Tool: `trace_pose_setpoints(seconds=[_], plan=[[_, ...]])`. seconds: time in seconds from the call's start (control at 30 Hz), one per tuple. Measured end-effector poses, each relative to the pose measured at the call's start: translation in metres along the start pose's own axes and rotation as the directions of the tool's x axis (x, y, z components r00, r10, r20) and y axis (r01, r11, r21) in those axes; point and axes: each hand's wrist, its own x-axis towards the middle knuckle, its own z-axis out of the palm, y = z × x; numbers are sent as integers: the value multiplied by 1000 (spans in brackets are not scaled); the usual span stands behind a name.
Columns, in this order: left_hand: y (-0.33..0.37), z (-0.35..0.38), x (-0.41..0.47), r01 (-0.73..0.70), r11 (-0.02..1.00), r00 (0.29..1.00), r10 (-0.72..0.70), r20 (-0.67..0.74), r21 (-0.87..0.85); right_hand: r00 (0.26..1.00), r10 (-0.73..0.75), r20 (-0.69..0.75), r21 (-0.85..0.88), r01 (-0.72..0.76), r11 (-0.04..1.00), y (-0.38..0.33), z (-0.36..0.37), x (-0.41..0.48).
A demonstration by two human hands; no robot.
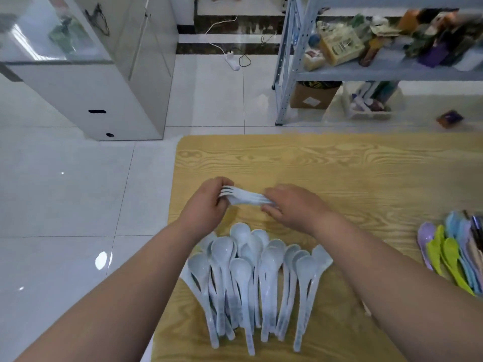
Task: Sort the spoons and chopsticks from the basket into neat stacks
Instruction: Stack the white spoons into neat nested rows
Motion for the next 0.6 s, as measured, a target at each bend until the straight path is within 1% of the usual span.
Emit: trace_pose_setpoints(seconds=[0.1,0.17,0.23,0.33,0.47,0.6], plan=[[-28,18,44,-71,992,997,67,36,109,991,-19,-135,-31,15,999,38,26,43],[-45,29,62,-90,985,995,83,52,150,968,-23,-251,2,25,1000,57,46,65],[-60,38,75,-129,980,992,126,33,154,944,-15,-329,60,37,997,68,61,79],[-75,46,87,-182,972,983,185,-4,150,899,-17,-437,86,61,994,72,78,86],[-80,52,91,-168,971,981,181,-65,169,855,-18,-518,86,73,994,74,85,91],[-78,52,89,-110,981,986,129,-110,160,870,24,-493,69,12,998,72,86,90]])
